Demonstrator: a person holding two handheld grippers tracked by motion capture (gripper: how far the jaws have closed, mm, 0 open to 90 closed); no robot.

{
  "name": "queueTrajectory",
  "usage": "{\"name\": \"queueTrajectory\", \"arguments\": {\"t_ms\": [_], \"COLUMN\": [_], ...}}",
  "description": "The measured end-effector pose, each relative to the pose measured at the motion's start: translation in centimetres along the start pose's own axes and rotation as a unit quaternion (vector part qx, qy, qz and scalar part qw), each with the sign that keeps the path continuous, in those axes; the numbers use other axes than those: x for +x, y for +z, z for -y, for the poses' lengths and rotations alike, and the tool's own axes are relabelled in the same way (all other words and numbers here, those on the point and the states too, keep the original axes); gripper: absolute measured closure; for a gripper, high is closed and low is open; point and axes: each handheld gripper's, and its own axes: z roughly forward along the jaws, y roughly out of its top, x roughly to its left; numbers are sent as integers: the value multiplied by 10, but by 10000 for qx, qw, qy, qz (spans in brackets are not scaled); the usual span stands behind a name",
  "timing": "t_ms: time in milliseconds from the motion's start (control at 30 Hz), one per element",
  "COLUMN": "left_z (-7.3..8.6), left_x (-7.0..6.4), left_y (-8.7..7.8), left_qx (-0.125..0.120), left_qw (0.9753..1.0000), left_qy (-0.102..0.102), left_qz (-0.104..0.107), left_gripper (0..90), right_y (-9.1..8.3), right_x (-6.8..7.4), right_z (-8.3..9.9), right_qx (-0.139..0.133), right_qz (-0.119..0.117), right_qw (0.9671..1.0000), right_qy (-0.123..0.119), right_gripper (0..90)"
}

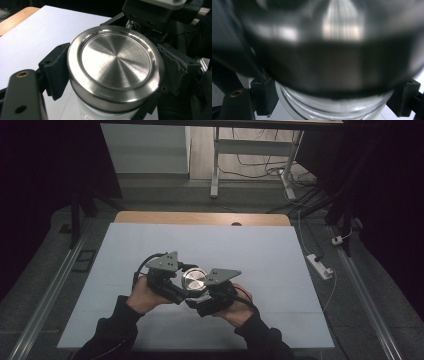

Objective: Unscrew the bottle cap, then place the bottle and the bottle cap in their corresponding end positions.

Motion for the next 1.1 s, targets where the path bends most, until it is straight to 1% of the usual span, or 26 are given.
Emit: {"name": "queueTrajectory", "arguments": {"t_ms": [133,333,367,600,833,967,1000,1100], "left_z": [1,5,5,8,10,14,15,18], "left_x": [-2,-6,-6,-16,-27,-30,-30,-32], "left_y": [-4,-8,-8,-6,-6,-5,-4,-3], "left_qx": [-18,-16,-8,51,-4,-26,-23,-9], "left_qw": [10000,9999,9999,9999,9999,9999,9999,9999], "left_qy": [-15,-22,-16,62,123,111,108,147], "left_qz": [-46,-108,-108,-94,-87,-56,-37,-61], "left_gripper": [186,186,186,186,186,186,186,186], "right_y": [-1,-3,-4,-8,-13,-16,-18,-19], "right_x": [-4,-9,-12,-19,-25,-31,-34,-37], "right_z": [1,2,3,3,1,1,1,1], "right_qx": [11,10,-8,-1,-57,-83,-96,-96], "right_qz": [58,175,207,333,433,500,533,575], "right_qw": [10000,9998,9997,9994,9990,9986,9984,9981], "right_qy": [9,87,111,85,121,155,182,198], "right_gripper": [151,151,151,151,151,151,151,151]}}
